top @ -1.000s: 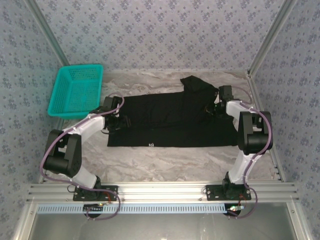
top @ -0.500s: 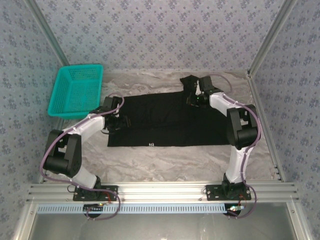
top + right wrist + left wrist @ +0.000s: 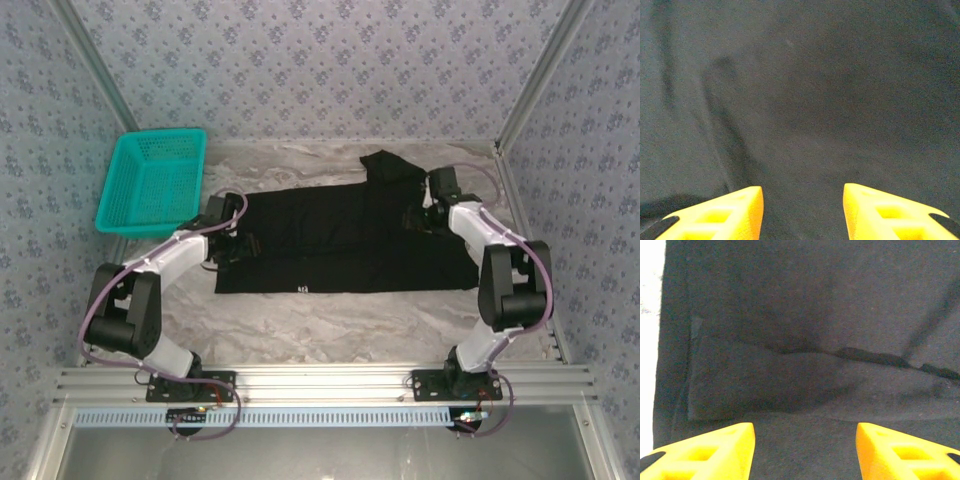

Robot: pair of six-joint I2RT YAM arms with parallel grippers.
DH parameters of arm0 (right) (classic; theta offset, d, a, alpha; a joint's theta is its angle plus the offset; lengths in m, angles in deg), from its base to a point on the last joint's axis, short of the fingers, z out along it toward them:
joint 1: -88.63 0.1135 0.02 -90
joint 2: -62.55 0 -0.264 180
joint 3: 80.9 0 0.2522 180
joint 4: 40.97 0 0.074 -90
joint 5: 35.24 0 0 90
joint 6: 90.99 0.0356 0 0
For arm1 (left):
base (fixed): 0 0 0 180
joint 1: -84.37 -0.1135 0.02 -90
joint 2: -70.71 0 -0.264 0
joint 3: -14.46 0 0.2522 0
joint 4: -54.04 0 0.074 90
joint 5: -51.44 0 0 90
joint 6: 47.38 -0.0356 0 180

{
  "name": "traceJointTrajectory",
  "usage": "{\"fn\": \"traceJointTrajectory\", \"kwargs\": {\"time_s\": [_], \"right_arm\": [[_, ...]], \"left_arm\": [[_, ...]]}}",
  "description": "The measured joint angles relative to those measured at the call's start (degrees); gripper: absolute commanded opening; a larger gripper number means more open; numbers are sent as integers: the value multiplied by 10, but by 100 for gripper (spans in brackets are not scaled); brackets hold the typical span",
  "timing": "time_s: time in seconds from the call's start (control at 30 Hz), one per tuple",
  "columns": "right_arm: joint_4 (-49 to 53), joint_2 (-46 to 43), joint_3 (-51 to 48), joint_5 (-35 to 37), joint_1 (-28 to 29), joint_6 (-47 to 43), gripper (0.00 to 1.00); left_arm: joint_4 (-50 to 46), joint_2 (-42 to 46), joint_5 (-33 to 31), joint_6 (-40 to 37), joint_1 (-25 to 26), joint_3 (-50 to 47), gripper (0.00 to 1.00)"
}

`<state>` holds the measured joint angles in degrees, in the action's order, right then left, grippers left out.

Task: Fold the inside-out t-shirt

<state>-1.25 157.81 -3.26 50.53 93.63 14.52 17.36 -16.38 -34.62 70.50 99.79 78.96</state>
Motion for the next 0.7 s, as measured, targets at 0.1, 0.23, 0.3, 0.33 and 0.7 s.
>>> {"fn": "traceJointTrajectory", "kwargs": {"time_s": [0.1, 0.23, 0.3, 0.33, 0.7], "right_arm": [[23, -16, -26, 8, -21, 4, 47], [31, -16, -57, 11, -33, 10, 47], [33, -15, -66, 11, -34, 12, 47], [33, -13, -68, 10, -34, 12, 46], [37, 20, -66, 45, -88, 37, 46]], "left_arm": [[1, 4, -6, 3, -6, -2, 56], [7, 4, 9, 13, -9, -2, 56], [14, 0, 24, 18, -5, -2, 56], [21, -5, 33, 22, -2, -1, 56], [85, -95, 31, 59, -34, 33, 56]]}}
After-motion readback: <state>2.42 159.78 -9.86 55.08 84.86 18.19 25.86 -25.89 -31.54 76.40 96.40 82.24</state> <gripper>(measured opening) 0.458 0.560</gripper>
